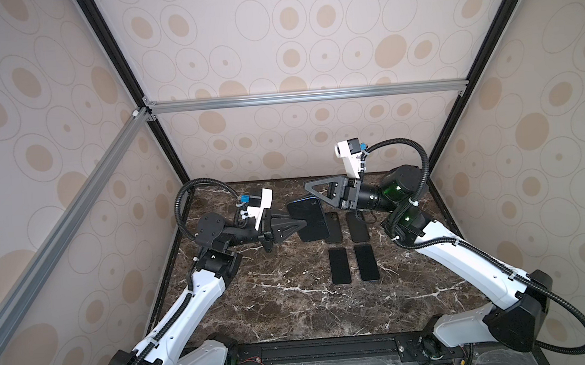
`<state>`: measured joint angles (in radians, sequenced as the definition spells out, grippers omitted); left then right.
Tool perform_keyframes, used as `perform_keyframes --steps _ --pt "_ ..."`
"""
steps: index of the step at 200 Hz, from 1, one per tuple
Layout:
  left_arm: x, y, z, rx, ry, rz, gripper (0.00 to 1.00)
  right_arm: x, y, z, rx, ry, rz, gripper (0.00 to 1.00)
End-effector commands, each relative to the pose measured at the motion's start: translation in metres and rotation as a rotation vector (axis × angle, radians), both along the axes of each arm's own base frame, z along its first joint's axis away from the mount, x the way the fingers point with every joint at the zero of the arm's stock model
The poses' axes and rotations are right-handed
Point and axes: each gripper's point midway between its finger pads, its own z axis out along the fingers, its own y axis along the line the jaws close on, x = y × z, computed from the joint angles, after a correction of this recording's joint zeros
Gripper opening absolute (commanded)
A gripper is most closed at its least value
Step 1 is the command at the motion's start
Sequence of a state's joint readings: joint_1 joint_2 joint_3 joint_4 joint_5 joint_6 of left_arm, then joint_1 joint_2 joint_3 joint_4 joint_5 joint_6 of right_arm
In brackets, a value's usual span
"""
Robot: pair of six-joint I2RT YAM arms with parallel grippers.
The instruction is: Take the phone out of the phone case
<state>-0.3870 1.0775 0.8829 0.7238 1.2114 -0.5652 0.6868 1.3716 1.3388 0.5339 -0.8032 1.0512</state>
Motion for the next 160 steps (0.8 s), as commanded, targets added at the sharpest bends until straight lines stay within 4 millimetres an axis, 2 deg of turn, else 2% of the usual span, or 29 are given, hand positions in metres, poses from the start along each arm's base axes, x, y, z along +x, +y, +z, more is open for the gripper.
perform_keyframes --steps 1,61,105,130,160 --pt "-0.043 0.010 0.050 -0.092 -0.291 -0.054 0.00 0.036 0.025 -0.078 -0.176 0.235 -0.032 0.00" --pt "-0.047 0.011 0.051 -0.095 -0.294 -0.060 0.00 0.045 0.028 -0.092 -0.200 0.262 -0.031 0.00" --pt "-0.051 0.012 0.051 -0.101 -0.295 -0.073 0.00 0.044 0.022 -0.077 -0.191 0.107 0.029 0.00" --pt "-0.051 0.012 0.052 -0.101 -0.298 -0.075 0.00 0.047 0.022 -0.072 -0.168 0.157 0.091 0.00" --pt "-0.051 0.011 0.052 -0.101 -0.298 -0.075 0.00 0.050 0.025 -0.080 -0.189 0.226 0.102 0.00"
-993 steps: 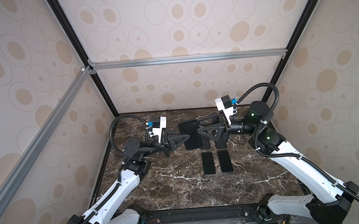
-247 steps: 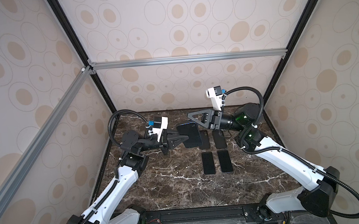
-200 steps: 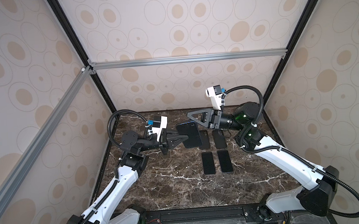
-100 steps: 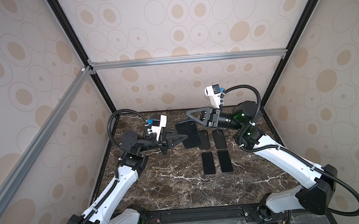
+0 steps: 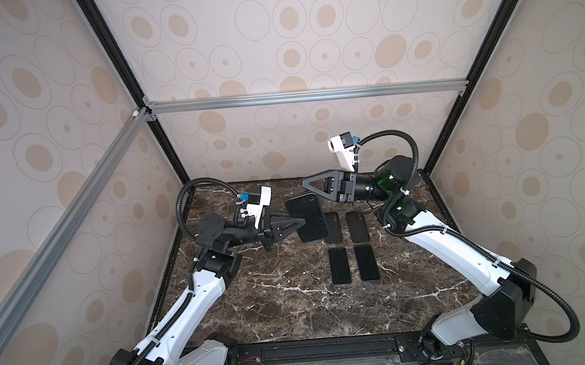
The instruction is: Take the phone out of the phone case
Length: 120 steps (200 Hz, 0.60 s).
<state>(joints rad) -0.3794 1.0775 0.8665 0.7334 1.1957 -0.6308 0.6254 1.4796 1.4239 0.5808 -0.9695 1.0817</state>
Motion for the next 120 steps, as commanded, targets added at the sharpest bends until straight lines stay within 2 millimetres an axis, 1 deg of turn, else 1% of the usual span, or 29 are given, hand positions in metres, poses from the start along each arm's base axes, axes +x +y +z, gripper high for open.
perform_keyframes --steps 1,19,43,76,101,120 --pt "-0.056 0.010 0.056 -0.097 -0.371 -0.081 0.00 0.034 0.020 -0.073 -0.163 0.250 -0.003 0.00" --pt "-0.056 0.010 0.056 -0.101 -0.373 -0.083 0.00 0.036 0.019 -0.081 -0.192 0.255 -0.032 0.00" --pt "-0.058 0.010 0.058 -0.106 -0.374 -0.090 0.00 0.043 0.015 -0.093 -0.231 0.271 -0.085 0.00" --pt "-0.058 0.011 0.057 -0.105 -0.372 -0.090 0.00 0.053 0.007 -0.107 -0.298 0.271 -0.198 0.00" --pt "-0.059 0.011 0.057 -0.106 -0.371 -0.089 0.00 0.056 0.004 -0.113 -0.332 0.253 -0.236 0.00" --pt "-0.059 0.011 0.057 -0.106 -0.371 -0.092 0.00 0.056 0.008 -0.108 -0.292 0.273 -0.199 0.00"
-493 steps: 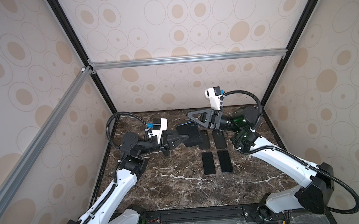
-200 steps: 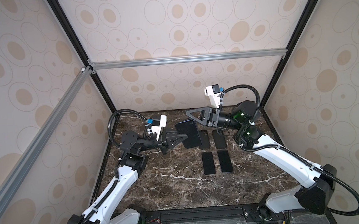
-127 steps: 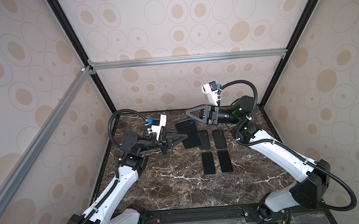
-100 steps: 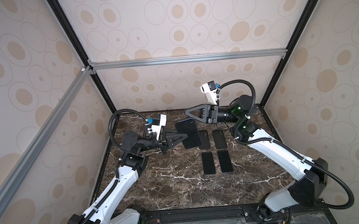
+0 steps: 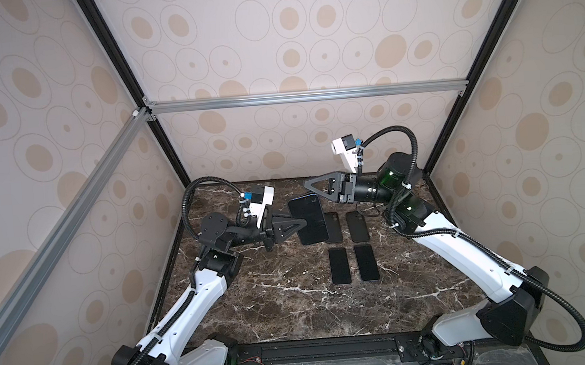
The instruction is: Take the phone out of the phone case
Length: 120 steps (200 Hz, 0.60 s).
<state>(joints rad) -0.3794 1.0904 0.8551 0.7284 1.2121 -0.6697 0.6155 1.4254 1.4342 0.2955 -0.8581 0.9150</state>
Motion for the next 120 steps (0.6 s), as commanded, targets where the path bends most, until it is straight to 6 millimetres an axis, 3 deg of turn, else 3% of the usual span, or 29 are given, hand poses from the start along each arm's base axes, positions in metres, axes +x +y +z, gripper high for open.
perform_keyframes --steps 1,40,68,100,120 --pt "-0.061 0.013 0.066 -0.129 -0.431 -0.070 0.00 0.038 0.016 -0.089 -0.170 0.248 -0.058 0.00" --pt "-0.062 0.013 0.066 -0.125 -0.430 -0.070 0.00 0.040 0.023 -0.078 -0.059 0.324 0.006 0.00" --pt "-0.060 0.013 0.065 -0.125 -0.426 -0.058 0.00 0.039 0.018 -0.075 -0.064 0.306 -0.027 0.00" --pt "-0.050 0.012 0.063 -0.119 -0.395 -0.008 0.00 0.041 -0.007 -0.068 -0.109 0.179 -0.165 0.00" --pt "-0.039 0.012 0.061 -0.112 -0.363 0.049 0.00 0.042 -0.034 -0.059 -0.133 0.062 -0.296 0.12"
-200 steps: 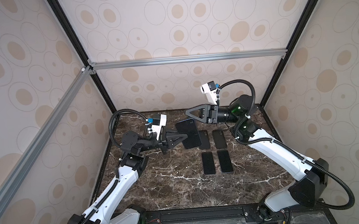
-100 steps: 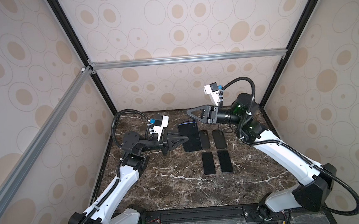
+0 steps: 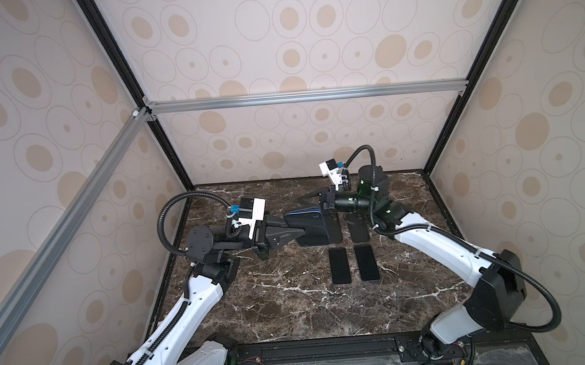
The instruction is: Take the phone out of the phone case
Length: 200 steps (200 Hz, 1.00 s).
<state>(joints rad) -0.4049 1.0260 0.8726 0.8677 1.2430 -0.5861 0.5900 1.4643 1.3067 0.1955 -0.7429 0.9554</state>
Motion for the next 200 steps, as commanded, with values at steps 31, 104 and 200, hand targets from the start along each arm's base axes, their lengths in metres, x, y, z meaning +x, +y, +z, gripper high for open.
perform_keyframes --steps 31,104,200 --pt "0.022 0.009 0.016 -0.065 0.011 0.156 0.00 -0.031 -0.064 0.065 -0.046 -0.511 -0.223 0.27" --pt "0.023 0.015 0.010 -0.145 0.111 0.080 0.00 -0.119 -0.064 0.093 -0.021 -0.958 0.097 0.32" --pt "0.010 0.013 0.003 -0.095 0.033 0.050 0.00 -0.148 -0.040 0.106 -0.109 -1.168 0.187 0.36"
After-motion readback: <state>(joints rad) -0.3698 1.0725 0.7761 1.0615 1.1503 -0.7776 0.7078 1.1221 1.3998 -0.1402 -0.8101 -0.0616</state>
